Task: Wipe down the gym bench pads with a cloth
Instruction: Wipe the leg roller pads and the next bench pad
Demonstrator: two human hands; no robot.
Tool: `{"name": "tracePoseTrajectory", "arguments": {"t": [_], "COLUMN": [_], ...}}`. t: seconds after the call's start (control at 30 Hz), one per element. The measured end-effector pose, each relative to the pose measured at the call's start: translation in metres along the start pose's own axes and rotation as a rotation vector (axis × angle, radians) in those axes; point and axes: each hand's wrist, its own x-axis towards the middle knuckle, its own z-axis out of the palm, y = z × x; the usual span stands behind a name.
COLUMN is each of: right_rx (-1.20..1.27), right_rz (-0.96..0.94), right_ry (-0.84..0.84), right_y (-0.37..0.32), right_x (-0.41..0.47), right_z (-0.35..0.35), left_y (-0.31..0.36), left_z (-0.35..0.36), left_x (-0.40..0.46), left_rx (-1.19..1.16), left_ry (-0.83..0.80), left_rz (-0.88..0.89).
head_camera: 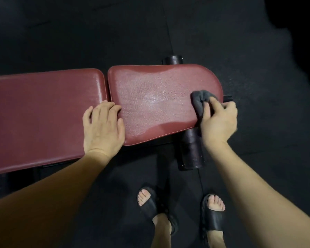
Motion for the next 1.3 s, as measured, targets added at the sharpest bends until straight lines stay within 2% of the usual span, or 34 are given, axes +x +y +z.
{"name": "tracePoseTrajectory", "arguments": {"t": [0.07,0.1,0.23,0.3,0.37,0.47,0.53,0.6,0.67,0.73,0.8,0.87,0.97,1.03,1.1,1.13,1.17,1.23,1.3], "right_rx": [-0.005,0.014,0.097,0.075,-0.033,-0.085,-0.105,-0.079,0.018,0.052,0.053,-0.004,-0.101,-0.145,-0.118,-0.069,-0.035,-0.032,-0.031], "right_rz": [0.113,0.080,-0.439,-0.582,-0.502,-0.225,-0.083,-0.057,-0.164,-0.413,-0.638,-0.569,-0.305,-0.123,-0.054,-0.109,-0.243,-0.587,-0.743], "right_ry": [0.017,0.009,-0.152,-0.218,-0.221,-0.066,-0.055,-0.053,-0.161,-0.322,-0.309,-0.325,-0.137,-0.111,-0.098,-0.123,-0.178,-0.322,-0.316], "right_y": [-0.017,-0.034,-0.103,-0.090,-0.046,0.011,-0.001,-0.043,-0.097,-0.139,-0.136,-0.098,-0.038,-0.044,-0.085,-0.113,-0.141,-0.190,-0.198], "right_x": [-0.007,-0.017,-0.062,-0.041,-0.002,0.047,0.043,0.026,-0.001,-0.030,-0.021,0.016,0.066,0.065,0.048,0.038,0.027,0.002,0.005], "right_z": [0.003,0.005,0.011,0.007,0.000,-0.011,-0.009,0.000,0.010,0.011,0.014,0.010,0.001,-0.001,0.010,0.018,0.025,0.035,0.042], "left_y": [0.000,-0.001,0.000,0.001,0.002,0.002,0.004,0.004,0.004,0.004,0.004,0.004,0.003,0.003,0.002,0.001,0.001,0.001,0.000], "left_z": [0.001,0.001,0.000,-0.001,-0.001,0.000,-0.001,-0.002,-0.002,-0.002,-0.003,-0.003,-0.002,-0.001,-0.001,-0.001,-0.001,0.000,0.000], "left_x": [0.000,0.000,0.000,0.000,0.001,0.001,0.002,0.002,0.002,0.001,0.001,0.002,0.003,0.003,0.003,0.003,0.003,0.003,0.003], "left_rx": [0.000,-0.008,-0.013,-0.006,0.005,0.013,0.021,0.021,0.027,0.035,0.040,0.044,0.058,0.058,0.049,0.044,0.039,0.033,0.025], "left_ry": [0.006,0.009,0.005,-0.001,-0.003,-0.005,-0.014,-0.017,-0.019,-0.013,-0.013,-0.010,-0.012,-0.015,-0.013,-0.011,-0.008,-0.003,0.001], "left_rz": [0.006,0.005,-0.007,-0.011,-0.010,-0.021,-0.021,-0.024,-0.020,-0.019,-0.021,-0.020,-0.019,-0.022,-0.020,-0.019,-0.015,-0.003,0.001]}}
